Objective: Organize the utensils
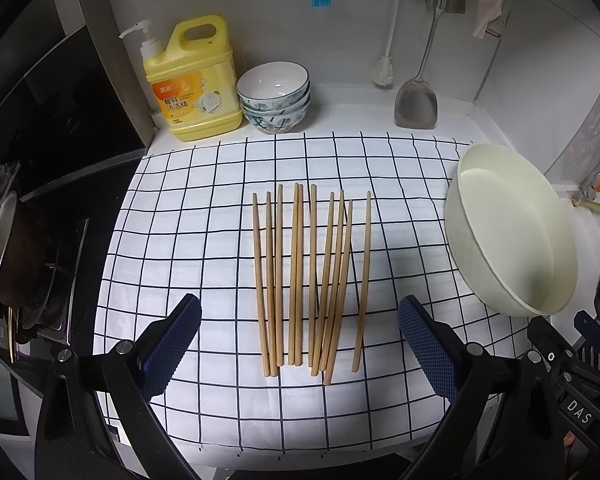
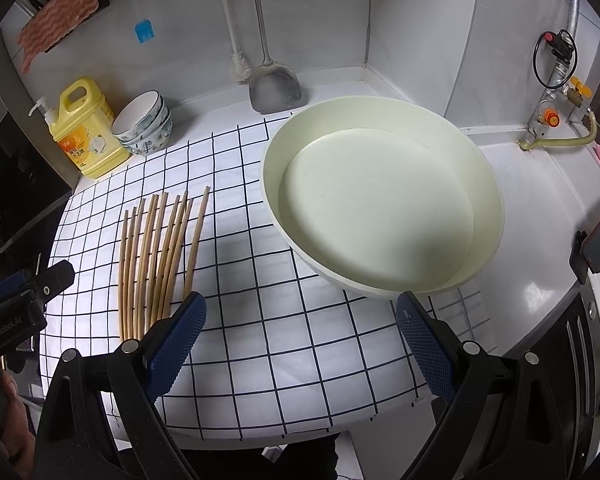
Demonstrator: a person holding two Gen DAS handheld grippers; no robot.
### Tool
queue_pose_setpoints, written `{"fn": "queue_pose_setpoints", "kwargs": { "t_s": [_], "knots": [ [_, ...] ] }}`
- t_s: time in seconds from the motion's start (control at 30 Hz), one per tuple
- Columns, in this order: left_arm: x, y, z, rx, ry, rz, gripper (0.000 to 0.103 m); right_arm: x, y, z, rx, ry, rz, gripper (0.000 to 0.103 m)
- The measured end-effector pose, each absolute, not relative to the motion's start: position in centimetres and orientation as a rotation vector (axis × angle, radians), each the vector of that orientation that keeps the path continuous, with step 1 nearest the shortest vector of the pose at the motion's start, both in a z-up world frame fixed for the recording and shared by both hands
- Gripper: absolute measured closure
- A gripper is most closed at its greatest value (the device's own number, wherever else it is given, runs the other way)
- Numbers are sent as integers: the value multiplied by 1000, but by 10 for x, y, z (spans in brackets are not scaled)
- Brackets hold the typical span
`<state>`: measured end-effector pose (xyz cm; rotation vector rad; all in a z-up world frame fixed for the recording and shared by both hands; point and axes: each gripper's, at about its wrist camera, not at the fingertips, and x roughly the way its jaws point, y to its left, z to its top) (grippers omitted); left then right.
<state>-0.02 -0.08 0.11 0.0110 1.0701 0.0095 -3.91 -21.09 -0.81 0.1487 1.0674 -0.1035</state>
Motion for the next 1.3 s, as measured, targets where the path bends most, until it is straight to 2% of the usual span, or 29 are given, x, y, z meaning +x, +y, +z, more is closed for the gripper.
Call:
{"fn": "queue_pose_setpoints", "kwargs": {
  "t_s": [0.7,1.3],
  "knots": [
    [3,10,-7,6,1081,7,6,-37,-206,-11,155,1053,-84,12],
    [39,70,-81,53,1041,-111,6,-31,-140,-70,165,1024,-24,12]
  ]
}}
